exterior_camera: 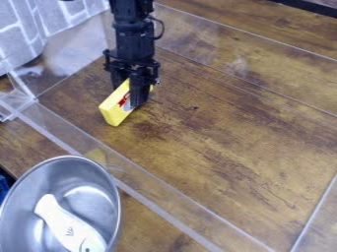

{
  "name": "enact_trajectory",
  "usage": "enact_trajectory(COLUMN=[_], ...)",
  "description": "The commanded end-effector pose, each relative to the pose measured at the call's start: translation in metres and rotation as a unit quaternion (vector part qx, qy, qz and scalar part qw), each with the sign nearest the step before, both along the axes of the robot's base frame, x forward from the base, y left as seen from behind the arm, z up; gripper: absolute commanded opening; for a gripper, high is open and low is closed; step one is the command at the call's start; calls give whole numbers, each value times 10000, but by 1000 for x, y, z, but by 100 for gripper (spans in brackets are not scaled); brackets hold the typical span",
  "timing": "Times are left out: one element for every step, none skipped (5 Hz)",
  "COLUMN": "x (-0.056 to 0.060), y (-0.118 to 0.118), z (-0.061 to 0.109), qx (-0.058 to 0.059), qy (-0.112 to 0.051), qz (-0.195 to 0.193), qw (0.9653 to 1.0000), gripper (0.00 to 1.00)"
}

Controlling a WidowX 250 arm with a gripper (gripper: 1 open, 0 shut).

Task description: Move the yellow butter to the left side of the table

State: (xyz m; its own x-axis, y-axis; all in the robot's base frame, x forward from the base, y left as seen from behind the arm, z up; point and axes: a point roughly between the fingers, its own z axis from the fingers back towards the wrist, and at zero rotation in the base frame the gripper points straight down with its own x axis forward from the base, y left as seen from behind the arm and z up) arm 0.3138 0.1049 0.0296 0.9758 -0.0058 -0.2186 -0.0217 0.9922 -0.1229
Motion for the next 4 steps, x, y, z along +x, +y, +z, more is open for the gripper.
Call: enact_trajectory(x=[2,1,-1,-3], y=[9,11,13,19], z=[16,13,9,3], qx=[83,64,43,-4], qy=[-308,-308,-312,-338], qz=[97,119,141,184], qw=[9994,9994,9994,9993], gripper=[0,0,0,0])
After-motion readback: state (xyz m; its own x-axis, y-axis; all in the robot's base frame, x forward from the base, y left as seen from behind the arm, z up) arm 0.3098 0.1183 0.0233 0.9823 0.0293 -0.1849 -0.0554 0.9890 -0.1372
